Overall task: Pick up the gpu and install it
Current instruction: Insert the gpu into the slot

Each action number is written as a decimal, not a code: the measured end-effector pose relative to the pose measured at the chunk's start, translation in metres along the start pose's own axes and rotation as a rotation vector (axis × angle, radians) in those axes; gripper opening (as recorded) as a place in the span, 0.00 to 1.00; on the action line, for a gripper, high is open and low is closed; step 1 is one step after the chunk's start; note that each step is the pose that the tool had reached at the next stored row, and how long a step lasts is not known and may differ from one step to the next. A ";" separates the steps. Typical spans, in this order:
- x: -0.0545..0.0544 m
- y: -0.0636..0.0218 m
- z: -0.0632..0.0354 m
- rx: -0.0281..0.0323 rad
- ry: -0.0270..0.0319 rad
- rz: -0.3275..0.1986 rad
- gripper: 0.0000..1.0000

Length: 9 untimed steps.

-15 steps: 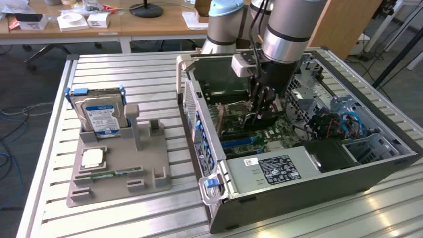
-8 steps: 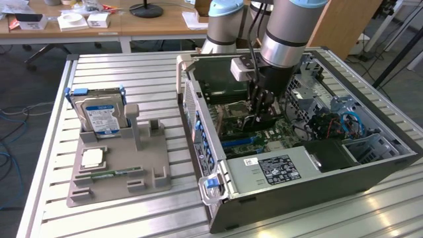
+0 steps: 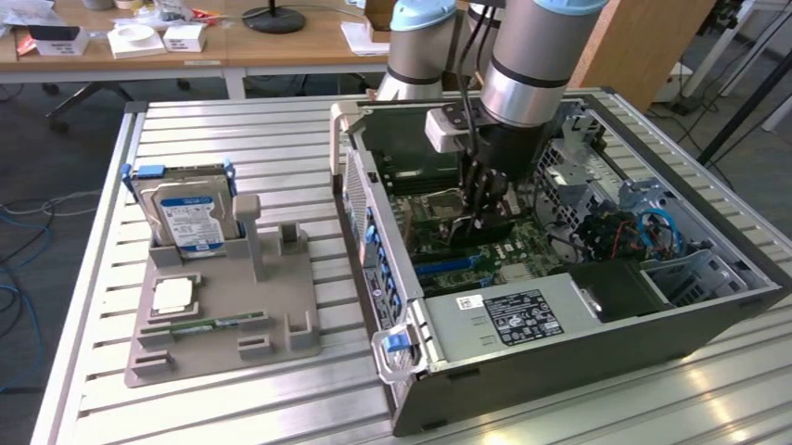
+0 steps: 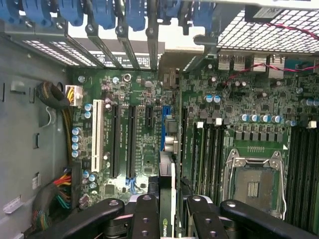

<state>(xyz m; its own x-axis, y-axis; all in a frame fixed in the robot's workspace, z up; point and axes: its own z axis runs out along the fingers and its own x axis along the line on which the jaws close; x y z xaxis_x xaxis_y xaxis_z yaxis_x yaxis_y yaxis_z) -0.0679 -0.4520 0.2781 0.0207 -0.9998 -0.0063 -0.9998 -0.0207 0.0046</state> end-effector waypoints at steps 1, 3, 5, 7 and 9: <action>0.001 0.0001 0.0000 -0.0001 0.0001 0.000 0.26; 0.002 0.0002 0.0000 -0.0001 0.0002 0.000 0.26; 0.004 0.0002 0.0000 -0.0001 0.0002 0.000 0.26; 0.004 0.0002 0.0000 0.0000 0.0001 0.000 0.26; 0.004 0.0002 0.0000 0.0000 0.0001 0.000 0.26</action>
<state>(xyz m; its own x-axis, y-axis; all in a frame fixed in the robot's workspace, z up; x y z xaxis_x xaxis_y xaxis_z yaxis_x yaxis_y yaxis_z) -0.0680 -0.4561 0.2780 0.0206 -0.9998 -0.0062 -0.9998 -0.0206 0.0046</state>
